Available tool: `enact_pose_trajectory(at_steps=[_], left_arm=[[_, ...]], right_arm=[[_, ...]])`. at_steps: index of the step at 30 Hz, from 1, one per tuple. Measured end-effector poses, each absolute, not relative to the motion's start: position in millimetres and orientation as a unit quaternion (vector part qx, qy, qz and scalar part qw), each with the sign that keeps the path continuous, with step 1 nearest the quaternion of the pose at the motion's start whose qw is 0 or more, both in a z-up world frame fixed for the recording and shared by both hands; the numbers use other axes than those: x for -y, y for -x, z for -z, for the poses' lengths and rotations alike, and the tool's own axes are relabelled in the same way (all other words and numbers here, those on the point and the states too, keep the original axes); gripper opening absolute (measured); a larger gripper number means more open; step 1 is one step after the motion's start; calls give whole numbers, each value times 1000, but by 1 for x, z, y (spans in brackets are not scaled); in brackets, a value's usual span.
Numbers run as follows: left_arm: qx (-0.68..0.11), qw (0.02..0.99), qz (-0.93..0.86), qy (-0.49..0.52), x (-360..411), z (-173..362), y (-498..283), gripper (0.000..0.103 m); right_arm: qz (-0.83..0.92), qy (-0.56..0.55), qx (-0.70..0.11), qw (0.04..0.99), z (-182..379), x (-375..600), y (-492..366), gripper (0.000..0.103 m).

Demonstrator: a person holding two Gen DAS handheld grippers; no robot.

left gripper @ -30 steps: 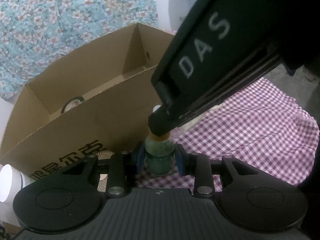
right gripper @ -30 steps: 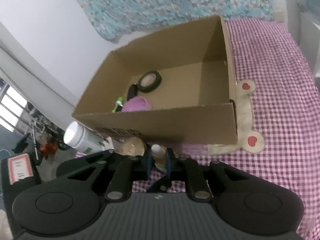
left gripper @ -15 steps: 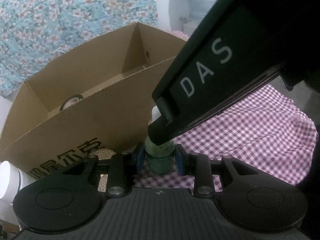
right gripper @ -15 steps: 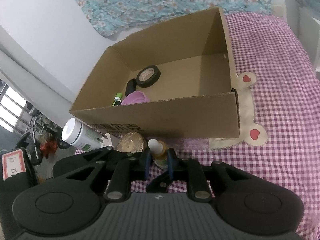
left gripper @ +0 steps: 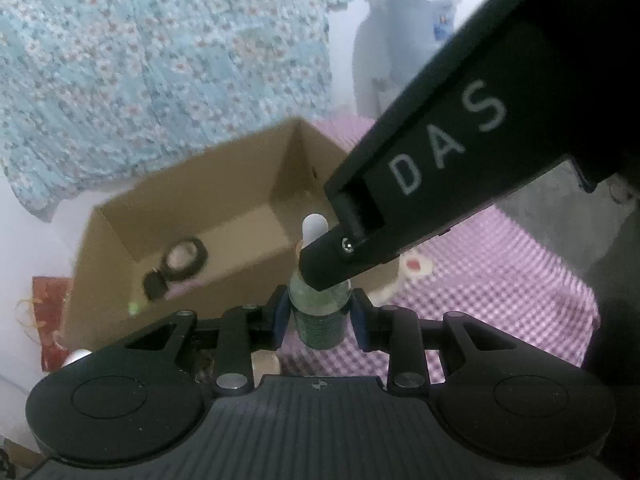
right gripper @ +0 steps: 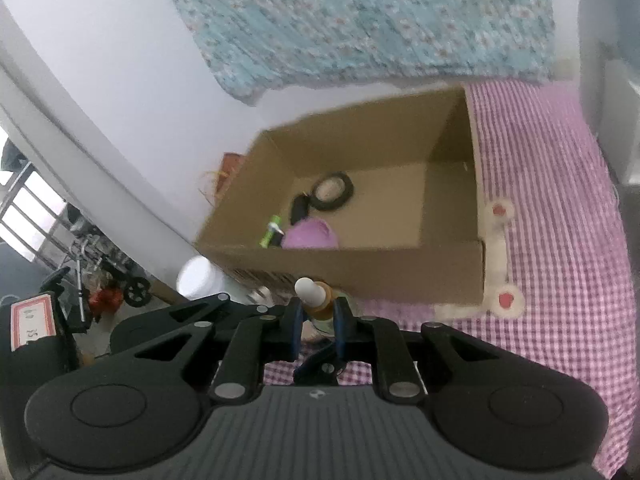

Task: Organize rigid objects
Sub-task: 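Lift the green dropper bottle with the right gripper and carry it into the box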

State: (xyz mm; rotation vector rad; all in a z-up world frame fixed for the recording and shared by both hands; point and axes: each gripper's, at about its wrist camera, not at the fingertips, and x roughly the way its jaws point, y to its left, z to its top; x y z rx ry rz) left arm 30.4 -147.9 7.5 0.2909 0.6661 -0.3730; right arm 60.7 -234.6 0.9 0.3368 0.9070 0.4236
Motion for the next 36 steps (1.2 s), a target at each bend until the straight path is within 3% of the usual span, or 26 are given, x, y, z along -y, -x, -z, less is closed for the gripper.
enact_pose_trajectory(at_steps=[9,14,26,36], left_arm=[[-317,929,163,-97,137,-64,-75,31],[-360,919,153,-45,122,-75,-126,31],[-441,891,106,10,108,-31,-233,31],[-479,874,70,25,103,0,-281,31]], right_arm=[[-234,-135,-398,877,-58,234,-93,14],[-254,-138,-407,866,-68,240,-148,4],[-275,-176,-459,826,-7,246,-278,3],[-278,-194,-487,805,42,238,-333,3]])
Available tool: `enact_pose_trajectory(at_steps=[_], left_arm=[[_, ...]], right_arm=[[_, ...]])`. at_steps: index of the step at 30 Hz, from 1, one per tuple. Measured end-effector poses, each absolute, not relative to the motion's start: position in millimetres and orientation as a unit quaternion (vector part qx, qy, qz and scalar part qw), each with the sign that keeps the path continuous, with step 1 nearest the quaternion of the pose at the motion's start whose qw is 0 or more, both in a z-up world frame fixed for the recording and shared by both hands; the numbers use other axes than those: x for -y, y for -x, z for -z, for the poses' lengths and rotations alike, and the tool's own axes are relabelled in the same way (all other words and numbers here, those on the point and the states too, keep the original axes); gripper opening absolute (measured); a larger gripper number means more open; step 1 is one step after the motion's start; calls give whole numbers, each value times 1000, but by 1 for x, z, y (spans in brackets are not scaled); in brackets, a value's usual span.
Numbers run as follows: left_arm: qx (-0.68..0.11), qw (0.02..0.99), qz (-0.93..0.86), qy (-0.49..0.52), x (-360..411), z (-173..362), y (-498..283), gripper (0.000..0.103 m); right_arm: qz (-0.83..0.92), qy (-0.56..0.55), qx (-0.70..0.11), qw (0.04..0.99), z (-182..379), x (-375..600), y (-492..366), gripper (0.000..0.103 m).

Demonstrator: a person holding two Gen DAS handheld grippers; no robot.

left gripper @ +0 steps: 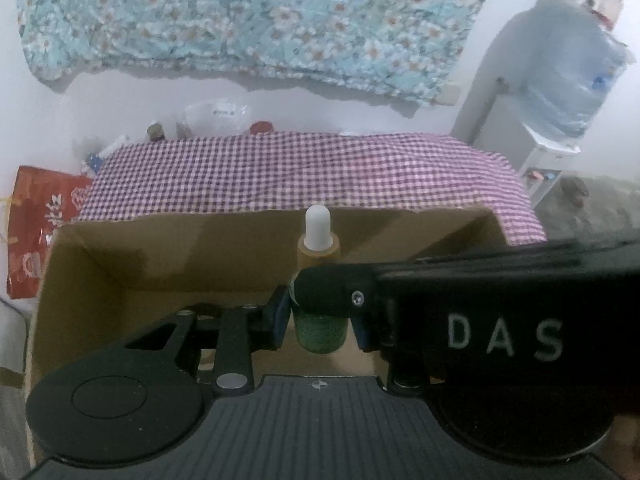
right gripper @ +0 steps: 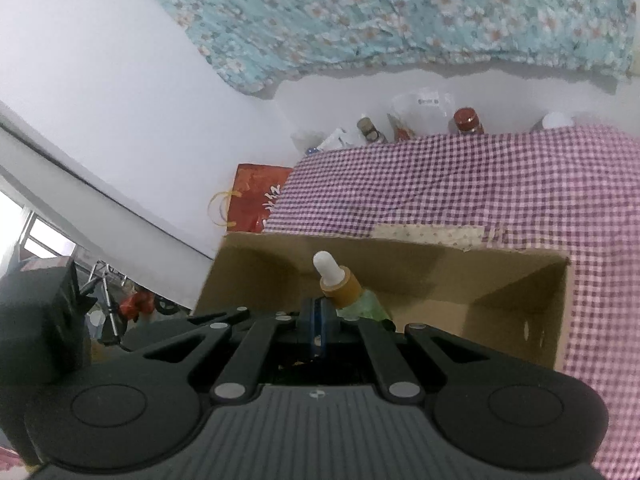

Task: Organize rigid objects
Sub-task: 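Lift the green dropper bottle with the right gripper and carry it into the box, then open the right gripper to release the green dropper bottle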

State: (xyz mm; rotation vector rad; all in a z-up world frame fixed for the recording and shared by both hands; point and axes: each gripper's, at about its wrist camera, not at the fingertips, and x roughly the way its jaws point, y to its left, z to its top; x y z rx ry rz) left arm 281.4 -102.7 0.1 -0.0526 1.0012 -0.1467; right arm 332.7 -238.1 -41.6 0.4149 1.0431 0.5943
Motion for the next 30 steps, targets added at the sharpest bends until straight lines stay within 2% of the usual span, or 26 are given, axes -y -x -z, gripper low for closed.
enact_pose_trajectory(at_steps=[10,21,24,26,30], left_arm=[[-504,862,47,23,100,24,-299,31],[-505,862,49,15,100,26,-295,34],[-501,864,49,18,99,20,-291,44],[-496,866,50,22,99,14,-287,57],[-481,874,58,27,97,-4,-274,64]], right_arm=[[-278,-218,-502,789,75,240,-357,3],[-276,-222,-504,788,75,240,-356,4],[-274,-227,-504,787,72,242,-354,5],[-274,-234,-500,788,67,245,-351,6],[-272,-254,-483,793,50,258,-336,6]])
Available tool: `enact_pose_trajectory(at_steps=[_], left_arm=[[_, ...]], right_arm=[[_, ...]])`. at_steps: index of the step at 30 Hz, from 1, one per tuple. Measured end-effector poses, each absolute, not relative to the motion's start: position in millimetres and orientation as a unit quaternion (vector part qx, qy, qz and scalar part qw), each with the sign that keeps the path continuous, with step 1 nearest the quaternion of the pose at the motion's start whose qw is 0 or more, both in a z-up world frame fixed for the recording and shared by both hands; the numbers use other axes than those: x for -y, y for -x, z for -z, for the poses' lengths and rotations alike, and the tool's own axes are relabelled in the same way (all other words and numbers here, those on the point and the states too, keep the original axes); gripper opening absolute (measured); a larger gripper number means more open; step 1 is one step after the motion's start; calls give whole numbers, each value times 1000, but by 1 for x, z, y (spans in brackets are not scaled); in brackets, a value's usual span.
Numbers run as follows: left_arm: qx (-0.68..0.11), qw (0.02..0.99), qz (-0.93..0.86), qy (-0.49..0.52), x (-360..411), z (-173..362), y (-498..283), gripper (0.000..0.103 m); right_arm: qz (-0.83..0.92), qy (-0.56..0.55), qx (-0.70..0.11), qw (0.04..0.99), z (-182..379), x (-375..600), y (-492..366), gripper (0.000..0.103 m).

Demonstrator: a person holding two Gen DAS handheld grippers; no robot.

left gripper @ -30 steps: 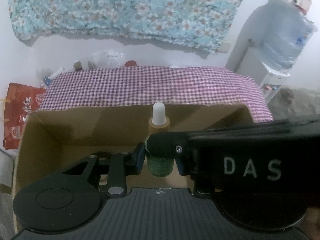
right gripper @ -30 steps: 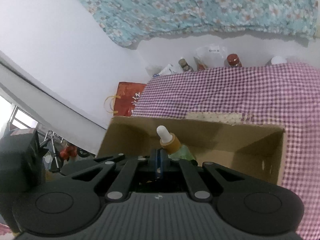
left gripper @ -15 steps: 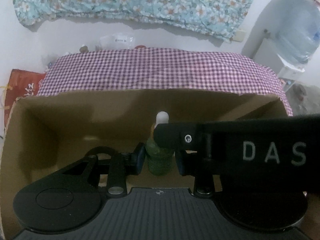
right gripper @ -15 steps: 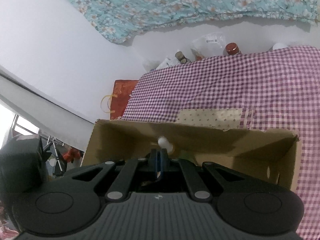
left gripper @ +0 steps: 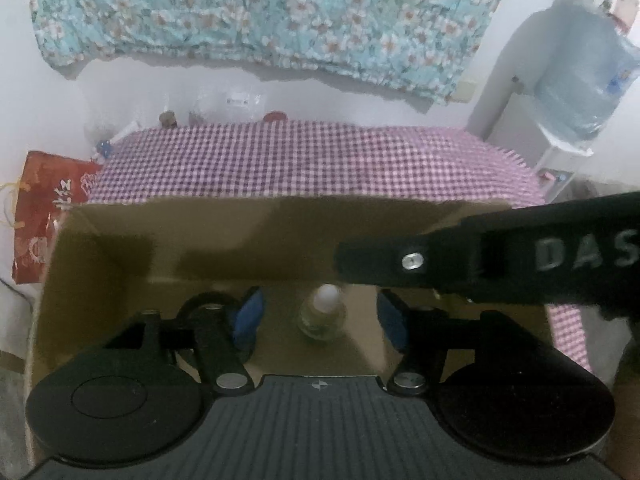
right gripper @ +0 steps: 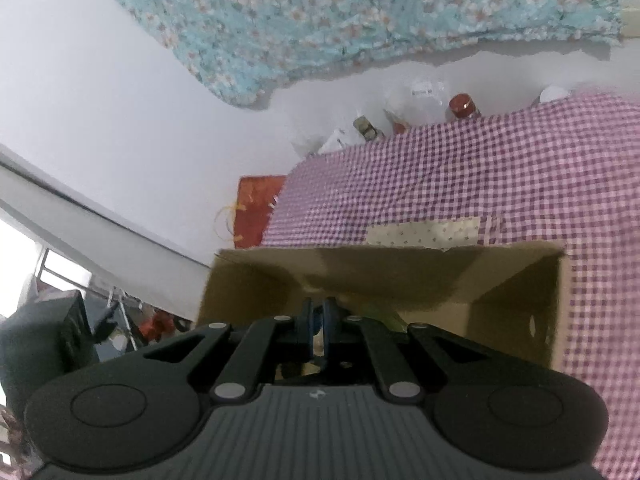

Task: Organize rigid objects
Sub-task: 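Open the right gripper to release the green dropper bottle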

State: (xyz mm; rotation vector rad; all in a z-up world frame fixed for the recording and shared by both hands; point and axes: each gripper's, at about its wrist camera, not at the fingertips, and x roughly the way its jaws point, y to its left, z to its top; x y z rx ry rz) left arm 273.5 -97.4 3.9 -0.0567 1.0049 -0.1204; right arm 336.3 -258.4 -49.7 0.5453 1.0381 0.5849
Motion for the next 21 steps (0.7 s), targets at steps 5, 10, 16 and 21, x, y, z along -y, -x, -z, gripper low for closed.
enact_pose_trajectory(at_steps=[5,10,16,21], left_arm=[[-459,884,77,33,95,-32,-245,64],[-433,895,101,24,87,-61,-194,65],[-423,897,129,5,69,-66,-118,66],[-417,901,116,-25,63,-45,-72,66]], right_arm=[[-266,-282,-451,804,20,282,-301,7],[-257,-291,-412,824,-13,306,-238,7],[-259,-297,-380,837,-23,323,-147,20],[-230,-296,-397,838,2,310,-98,31]])
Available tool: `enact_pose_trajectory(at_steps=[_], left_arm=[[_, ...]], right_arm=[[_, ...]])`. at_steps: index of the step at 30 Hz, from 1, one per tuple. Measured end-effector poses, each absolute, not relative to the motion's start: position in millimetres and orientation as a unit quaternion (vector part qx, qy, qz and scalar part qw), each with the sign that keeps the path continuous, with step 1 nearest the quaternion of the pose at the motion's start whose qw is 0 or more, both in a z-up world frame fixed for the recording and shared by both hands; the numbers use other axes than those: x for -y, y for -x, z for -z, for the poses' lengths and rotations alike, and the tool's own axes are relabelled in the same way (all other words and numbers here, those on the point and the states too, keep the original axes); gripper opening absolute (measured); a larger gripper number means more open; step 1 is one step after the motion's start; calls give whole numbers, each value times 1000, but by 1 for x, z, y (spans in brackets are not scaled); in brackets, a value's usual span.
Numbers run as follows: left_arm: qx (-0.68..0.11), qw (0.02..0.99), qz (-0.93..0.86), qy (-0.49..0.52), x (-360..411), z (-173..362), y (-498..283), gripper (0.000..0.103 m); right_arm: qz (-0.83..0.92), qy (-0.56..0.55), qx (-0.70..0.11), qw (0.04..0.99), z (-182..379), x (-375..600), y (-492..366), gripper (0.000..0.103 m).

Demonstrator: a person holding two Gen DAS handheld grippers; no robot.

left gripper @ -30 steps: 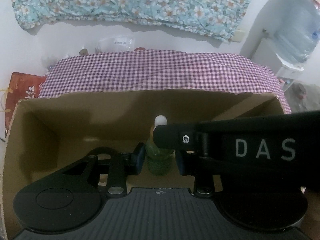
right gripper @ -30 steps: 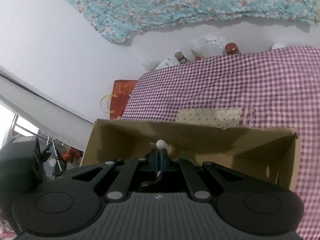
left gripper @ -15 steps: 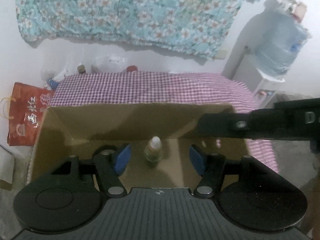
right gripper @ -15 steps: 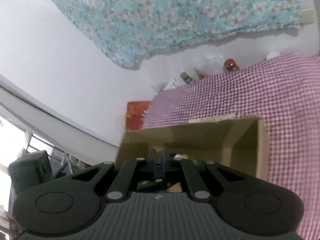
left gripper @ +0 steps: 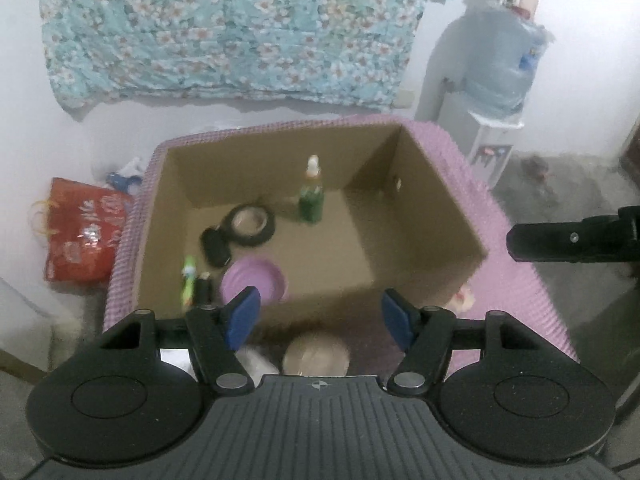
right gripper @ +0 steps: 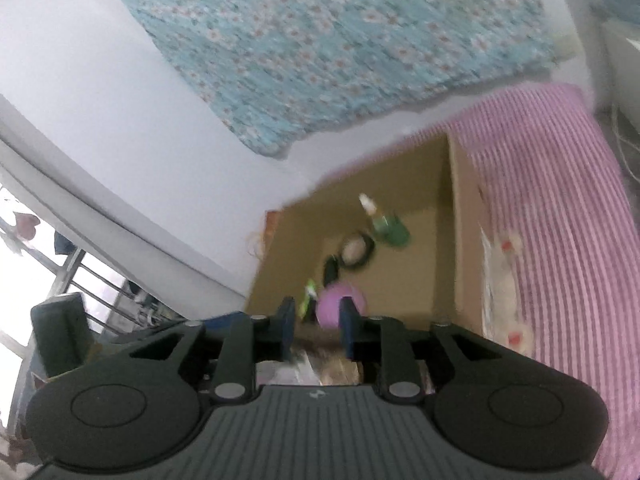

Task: Organize rigid objects
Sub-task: 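Open the right gripper to release the green dropper bottle, then move the right gripper to the gold-lidded round jar and grasp it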

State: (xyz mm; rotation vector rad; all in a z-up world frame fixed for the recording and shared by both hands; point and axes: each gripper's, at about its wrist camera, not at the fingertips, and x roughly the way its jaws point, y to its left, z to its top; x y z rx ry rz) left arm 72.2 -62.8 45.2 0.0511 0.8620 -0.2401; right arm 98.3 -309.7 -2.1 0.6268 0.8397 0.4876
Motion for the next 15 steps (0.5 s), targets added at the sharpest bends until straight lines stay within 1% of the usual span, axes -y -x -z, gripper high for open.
enact_pose_trajectory(at_steps=[7,12,14,15], left_arm=[[-435,893,112,-33,59,3,-51,66],[-461,881,104,-28,57,37,-51,62],[-462,881,99,-29,57,46,-54,61],[-461,881,97,-31,57,49,-56,61]], right_arm=[[-206,-304,-445,817,50,282,-84,31],[-205,-302,-468,805,75,262,-93,34],[-205,-304,-476,799,84,253,-104,46],[-206,-304,-477,798,87,250,-107,48]])
